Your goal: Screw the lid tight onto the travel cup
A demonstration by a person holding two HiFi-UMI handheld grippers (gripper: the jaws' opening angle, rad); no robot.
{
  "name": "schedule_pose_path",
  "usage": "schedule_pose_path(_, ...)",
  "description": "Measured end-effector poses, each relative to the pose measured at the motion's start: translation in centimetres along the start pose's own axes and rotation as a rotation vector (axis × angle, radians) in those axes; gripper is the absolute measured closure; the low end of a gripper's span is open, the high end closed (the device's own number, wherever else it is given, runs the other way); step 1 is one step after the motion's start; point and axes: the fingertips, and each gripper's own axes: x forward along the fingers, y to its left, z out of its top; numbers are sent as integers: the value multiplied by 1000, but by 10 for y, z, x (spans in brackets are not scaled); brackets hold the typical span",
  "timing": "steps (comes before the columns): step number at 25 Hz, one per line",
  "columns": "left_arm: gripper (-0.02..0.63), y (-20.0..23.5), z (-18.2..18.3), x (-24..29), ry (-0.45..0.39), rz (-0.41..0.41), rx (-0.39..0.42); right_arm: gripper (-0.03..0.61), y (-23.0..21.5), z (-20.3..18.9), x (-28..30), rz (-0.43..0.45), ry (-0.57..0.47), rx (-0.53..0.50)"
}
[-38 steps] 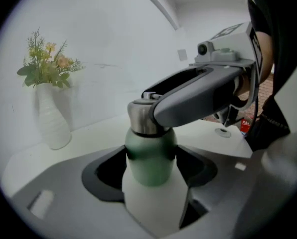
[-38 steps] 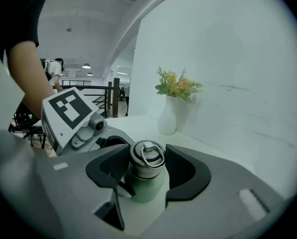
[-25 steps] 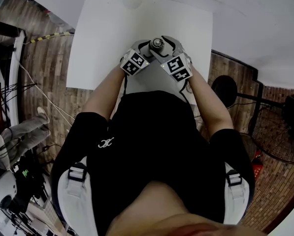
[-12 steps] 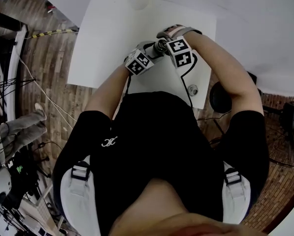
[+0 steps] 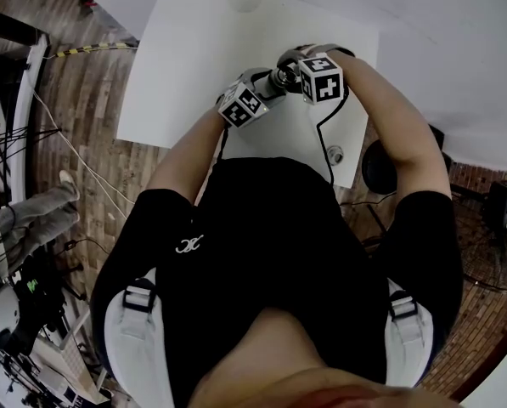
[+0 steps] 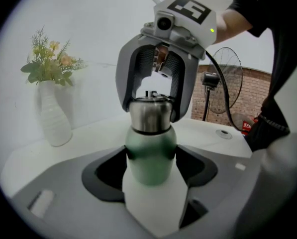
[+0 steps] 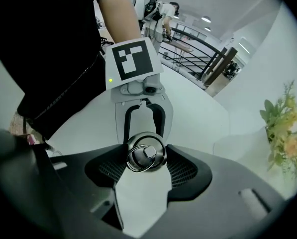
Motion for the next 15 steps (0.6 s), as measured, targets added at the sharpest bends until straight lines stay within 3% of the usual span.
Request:
schedule_pose_path(7,252,-1,-4,0,0,-3,-5,330,-7,6,-3,-147,-257,337)
schedule_pose_path(15,252,2,-2,2,-3,13,-9,330,-19,3,-15,-454,-470,636)
